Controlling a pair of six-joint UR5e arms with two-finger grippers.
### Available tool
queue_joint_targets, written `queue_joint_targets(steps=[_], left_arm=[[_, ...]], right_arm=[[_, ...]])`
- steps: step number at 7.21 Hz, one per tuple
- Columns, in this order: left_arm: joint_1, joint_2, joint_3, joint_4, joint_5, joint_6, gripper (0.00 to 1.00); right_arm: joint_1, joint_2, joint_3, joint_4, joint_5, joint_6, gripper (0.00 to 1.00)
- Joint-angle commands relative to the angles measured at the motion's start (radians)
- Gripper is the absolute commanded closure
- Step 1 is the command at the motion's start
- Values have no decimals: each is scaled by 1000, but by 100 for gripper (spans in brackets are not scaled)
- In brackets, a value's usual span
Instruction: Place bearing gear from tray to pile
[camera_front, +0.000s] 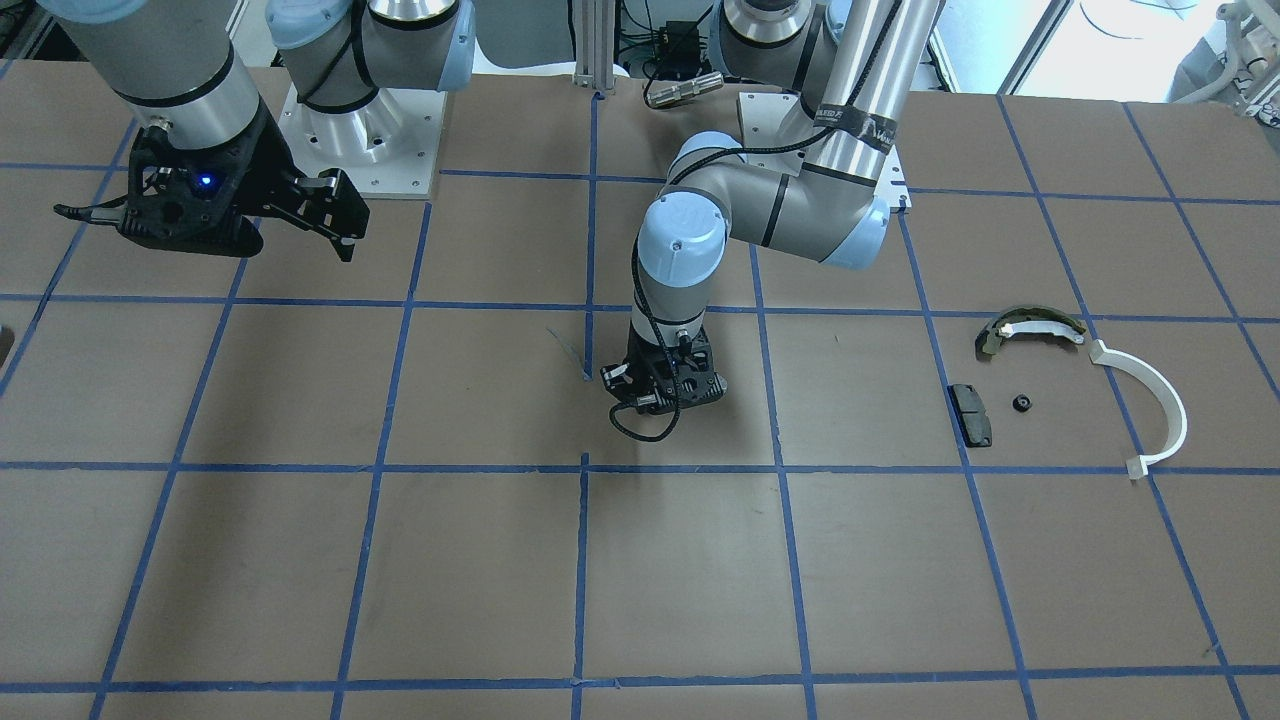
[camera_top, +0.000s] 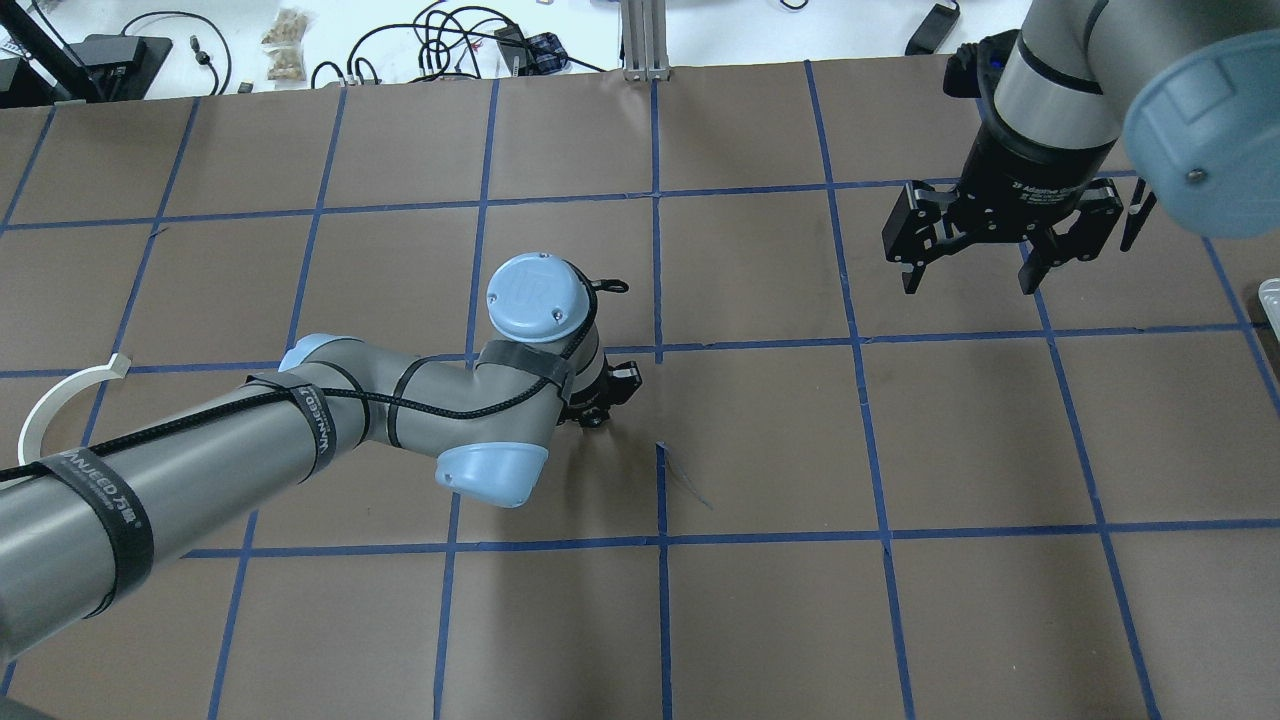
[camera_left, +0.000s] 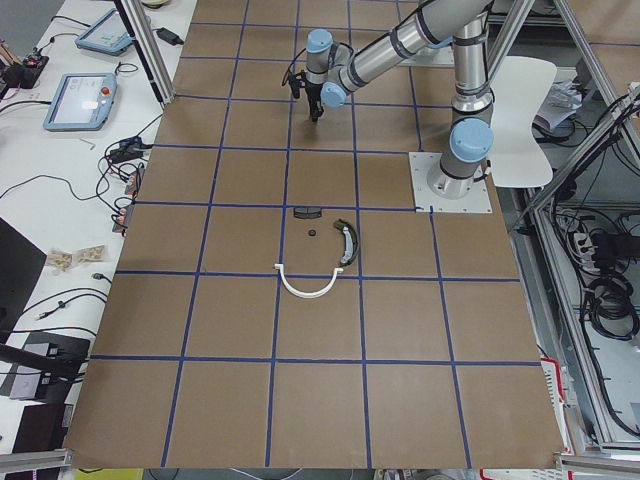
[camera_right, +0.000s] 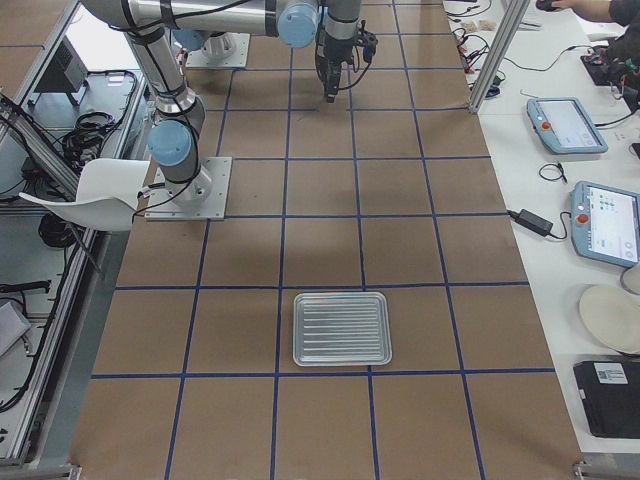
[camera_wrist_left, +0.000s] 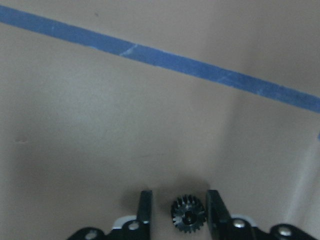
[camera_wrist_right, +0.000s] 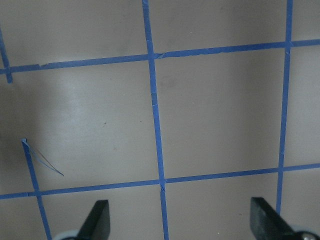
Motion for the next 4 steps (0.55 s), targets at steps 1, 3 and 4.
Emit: queue_joint_targets(steps=[1, 3, 4], left_arm=[[42, 45, 21, -91, 1, 55, 100], [198, 112, 90, -317, 10, 223, 100], [285, 149, 94, -378, 15, 317, 100]], right_arm=[[2, -6, 19, -5, 4, 40, 0], [2, -15, 18, -5, 7, 39, 0], [2, -26, 19, -6, 9, 37, 0]])
